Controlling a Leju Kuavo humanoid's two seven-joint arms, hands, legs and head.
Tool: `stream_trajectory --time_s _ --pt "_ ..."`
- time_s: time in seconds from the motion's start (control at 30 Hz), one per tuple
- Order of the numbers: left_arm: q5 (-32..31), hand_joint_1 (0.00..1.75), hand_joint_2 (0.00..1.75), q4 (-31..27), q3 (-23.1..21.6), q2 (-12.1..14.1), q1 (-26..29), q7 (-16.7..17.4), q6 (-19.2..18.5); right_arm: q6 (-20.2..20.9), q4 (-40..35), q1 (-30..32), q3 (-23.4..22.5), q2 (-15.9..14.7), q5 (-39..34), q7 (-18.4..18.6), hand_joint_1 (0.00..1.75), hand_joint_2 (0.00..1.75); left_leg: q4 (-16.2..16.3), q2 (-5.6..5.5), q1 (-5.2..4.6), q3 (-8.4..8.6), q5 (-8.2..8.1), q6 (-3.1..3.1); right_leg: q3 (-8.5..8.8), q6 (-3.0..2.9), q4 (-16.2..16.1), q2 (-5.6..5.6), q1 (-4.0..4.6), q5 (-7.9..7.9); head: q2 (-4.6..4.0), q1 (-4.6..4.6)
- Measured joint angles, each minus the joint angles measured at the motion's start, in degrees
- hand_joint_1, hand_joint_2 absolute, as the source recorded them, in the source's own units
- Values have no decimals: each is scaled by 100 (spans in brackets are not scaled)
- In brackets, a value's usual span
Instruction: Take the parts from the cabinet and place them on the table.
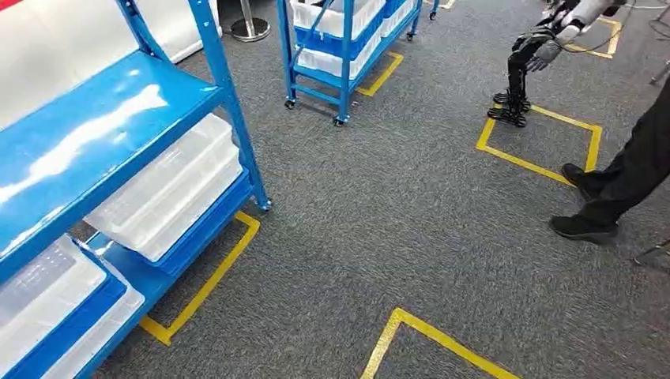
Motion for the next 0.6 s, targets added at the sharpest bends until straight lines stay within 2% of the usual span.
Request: stream_trajectory --time_s 0.03,0.07,0.1,0.13,0.17,0.2,0.23,0.27,0.3,0.33,0.43,0.47,0.5,0.53,0.57,0.6 --pt "0 0 0 -2 0 0 -18 0 0 2 2 15 -2 0 0 -4 0 0 1 -56 0 -13 7 37 -175 9 364 202 -13 -229 0 4" --pt "0 0 0 -2 0 0 -32 0 2 4 2 23 -2 -2 0 -9 0 0 1 -115 -3 -19 9 47 -393 20 820 292 -25 -453 0 4" --pt "-2 0 0 -2 0 0 -34 0 9 7 2 29 -2 -9 0 -9 0 0 2 -186 -10 -24 10 52 -632 31 1283 326 -25 -631 0 2" --pt "-7 0 0 -2 0 0 -32 7 11 7 2 29 -2 -15 0 -9 0 0 6 -257 -14 -22 10 52 -790 33 1566 335 -25 -671 0 2" --pt "-15 0 0 -2 0 0 -24 18 20 9 2 31 -2 -17 0 -7 0 0 9 -336 -14 -12 9 51 -829 32 1573 338 -27 -555 0 2" --pt "-20 0 0 -2 2 -2 -22 33 26 9 2 39 -2 -24 0 2 0 0 11 -415 -14 -1 7 47 -749 22 1330 345 -27 -322 0 2" --pt "-20 0 0 -2 2 -11 -23 42 28 9 2 42 -2 -33 0 13 0 0 17 -511 -12 15 2 40 -544 1 831 382 -28 17 0 2" --pt "-20 0 0 0 2 -26 -27 44 28 9 2 41 -2 -46 0 18 0 0 27 -593 -7 25 -8 26 -317 -26 274 503 -31 325 0 2" --pt "-20 0 0 0 2 -44 -26 44 31 11 4 58 -2 -57 0 18 0 0 32 -646 3 10 -15 10 -197 -52 -27 791 -47 359 0 2" --pt "-20 0 0 0 0 -46 -40 48 31 15 4 68 0 -61 0 18 0 0 85 -715 -28 -23 -27 -23 -178 -48 -122 847 -53 355 0 2" --pt "-20 0 0 0 0 -48 -8 52 33 17 4 23 0 -61 0 17 0 0 33 -869 19 -64 19 -135 -188 -78 -91 696 -10 348 0 2" --pt "-20 0 0 0 0 -44 1 55 37 20 4 21 -2 -55 0 17 0 0 55 -882 -11 -95 -6 -175 -175 -132 -181 605 -83 383 0 4" --pt "-20 0 0 0 0 -53 6 57 37 26 4 29 -2 -59 0 28 0 0 173 -537 -22 -129 -105 -193 -137 -171 -224 531 -70 402 0 -7" --pt "-20 0 0 0 0 -59 -11 59 37 31 4 41 -2 -59 0 28 0 0 462 -307 -19 -259 -307 -227 -128 -216 -237 461 -62 405 0 -31" --pt "-20 0 0 0 0 -61 -29 59 37 41 4 53 -2 -59 0 31 0 0 922 -213 -7 -476 -554 -262 -137 -224 -235 376 -49 399 0 -31" --pt "-20 0 0 0 0 -61 -38 59 37 46 4 63 -2 -59 0 33 0 0 1412 -187 4 -701 -770 -287 -139 -237 -230 281 -41 391 0 -31"
